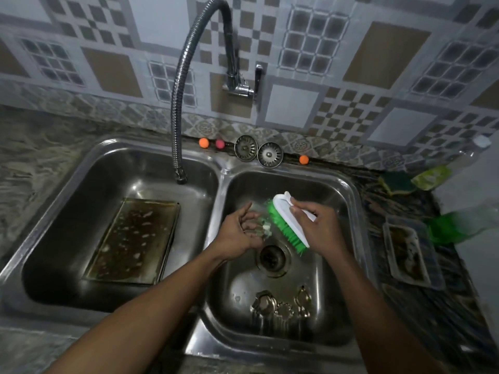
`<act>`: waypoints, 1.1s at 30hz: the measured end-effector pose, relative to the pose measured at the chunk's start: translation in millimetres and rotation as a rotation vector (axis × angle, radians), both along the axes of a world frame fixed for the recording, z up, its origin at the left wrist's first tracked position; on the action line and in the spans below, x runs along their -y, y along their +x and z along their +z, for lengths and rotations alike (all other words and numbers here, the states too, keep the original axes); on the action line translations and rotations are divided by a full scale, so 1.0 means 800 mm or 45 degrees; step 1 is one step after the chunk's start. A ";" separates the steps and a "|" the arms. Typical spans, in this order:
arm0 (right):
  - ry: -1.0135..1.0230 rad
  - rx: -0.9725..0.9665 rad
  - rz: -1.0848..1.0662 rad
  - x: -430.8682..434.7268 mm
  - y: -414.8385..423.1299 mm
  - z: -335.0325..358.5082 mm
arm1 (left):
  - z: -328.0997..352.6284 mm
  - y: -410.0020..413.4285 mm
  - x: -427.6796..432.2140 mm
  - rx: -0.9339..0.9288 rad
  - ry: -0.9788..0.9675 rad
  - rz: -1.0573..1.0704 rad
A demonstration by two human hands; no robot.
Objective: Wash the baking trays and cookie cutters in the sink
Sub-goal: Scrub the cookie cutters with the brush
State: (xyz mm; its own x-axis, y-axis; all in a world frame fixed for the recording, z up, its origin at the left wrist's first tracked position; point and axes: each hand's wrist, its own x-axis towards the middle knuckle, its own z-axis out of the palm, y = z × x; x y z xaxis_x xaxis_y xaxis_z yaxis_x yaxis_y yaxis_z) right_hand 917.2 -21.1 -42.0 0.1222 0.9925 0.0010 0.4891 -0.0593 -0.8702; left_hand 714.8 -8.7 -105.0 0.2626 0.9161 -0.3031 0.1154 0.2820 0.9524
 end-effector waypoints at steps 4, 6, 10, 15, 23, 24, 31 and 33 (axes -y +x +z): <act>0.047 0.042 0.142 0.004 -0.015 0.004 | -0.001 0.004 -0.017 -0.101 0.079 -0.195; 0.039 0.078 0.129 -0.001 -0.014 0.000 | -0.007 0.006 -0.021 0.035 -0.007 -0.204; 0.015 0.050 -0.032 -0.007 0.001 -0.002 | -0.005 0.010 -0.007 0.295 -0.232 0.024; 0.029 -0.051 -0.012 0.015 -0.006 0.006 | 0.020 0.026 0.012 0.847 -0.526 0.116; -0.013 0.049 0.127 0.050 0.028 0.023 | 0.024 0.053 0.035 0.895 -0.522 0.185; 0.018 0.111 0.120 0.051 0.030 0.026 | 0.026 0.058 0.039 0.875 -0.516 0.175; 0.145 0.480 0.016 0.052 0.048 0.033 | 0.024 0.074 0.052 0.882 -0.480 0.215; 0.099 0.405 0.053 0.052 0.053 0.033 | 0.025 0.075 0.050 0.849 -0.449 0.194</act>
